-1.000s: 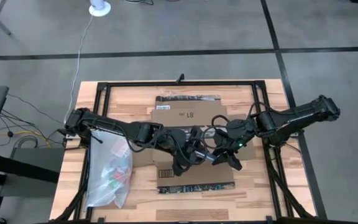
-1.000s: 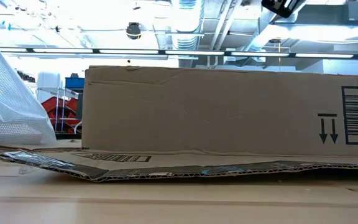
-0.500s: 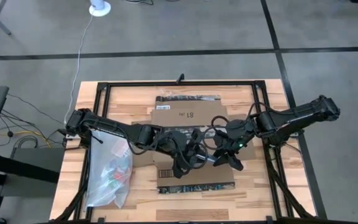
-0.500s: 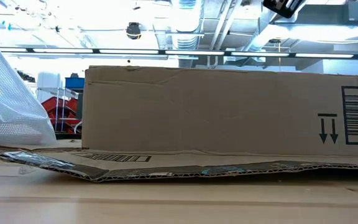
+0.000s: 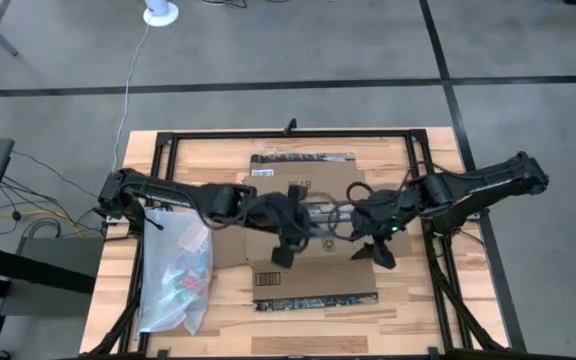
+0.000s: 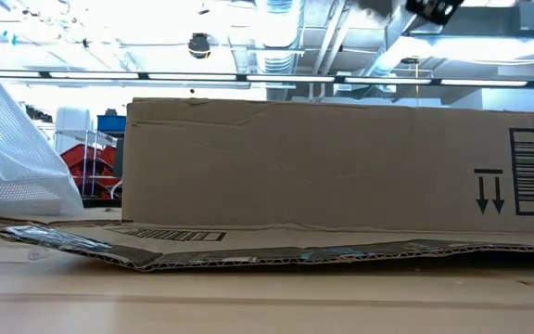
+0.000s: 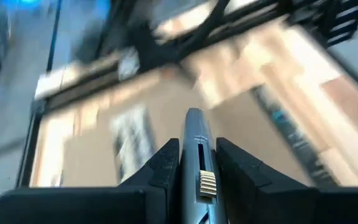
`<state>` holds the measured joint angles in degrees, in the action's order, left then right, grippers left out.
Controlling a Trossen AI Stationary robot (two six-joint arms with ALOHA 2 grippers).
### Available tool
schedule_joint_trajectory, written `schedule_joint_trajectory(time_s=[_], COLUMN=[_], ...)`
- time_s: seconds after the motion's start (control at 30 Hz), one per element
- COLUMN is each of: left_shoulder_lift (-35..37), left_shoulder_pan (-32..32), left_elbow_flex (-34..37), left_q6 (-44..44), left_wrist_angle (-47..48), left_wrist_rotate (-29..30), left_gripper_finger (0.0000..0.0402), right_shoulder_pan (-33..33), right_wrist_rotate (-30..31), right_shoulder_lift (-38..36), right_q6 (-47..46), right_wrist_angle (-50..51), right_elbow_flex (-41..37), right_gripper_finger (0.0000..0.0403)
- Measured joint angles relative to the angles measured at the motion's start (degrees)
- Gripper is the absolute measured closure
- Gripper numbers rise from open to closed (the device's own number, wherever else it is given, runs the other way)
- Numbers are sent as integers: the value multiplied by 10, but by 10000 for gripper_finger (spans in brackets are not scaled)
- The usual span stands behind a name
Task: Unpack boxes
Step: Break down the box until it is fully flat
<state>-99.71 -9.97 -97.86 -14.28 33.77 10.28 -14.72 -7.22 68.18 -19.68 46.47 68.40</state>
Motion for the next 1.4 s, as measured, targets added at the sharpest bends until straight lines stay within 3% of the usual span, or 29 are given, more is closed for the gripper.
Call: schedule_joint_trajectory(time_s=[0.3,0.53,0.9,1.1,1.27,1.4], left_shoulder_lift=[3,8,8,8,8,8], left_shoulder_pan=[23,59,157,194,198,195], left_elbow_flex=[1,0,0,0,0,0], left_q6=[81,113,103,48,2,-6], left_wrist_angle=[8,-67,-112,-107,-98,-101], left_wrist_rotate=[-26,-106,-256,-270,-268,-278], left_gripper_finger=[332,332,332,332,332,333], right_shoulder_pan=[-61,-133,-127,-93,-68,-43], right_wrist_rotate=[320,494,582,583,578,507], right_shoulder_lift=[-50,-48,-33,-33,-33,-33], right_q6=[69,149,256,257,148,95], right_wrist_angle=[38,9,-67,-67,-67,-65], right_elbow_flex=[18,17,16,16,16,16], right_gripper_finger=[190,193,193,193,192,192])
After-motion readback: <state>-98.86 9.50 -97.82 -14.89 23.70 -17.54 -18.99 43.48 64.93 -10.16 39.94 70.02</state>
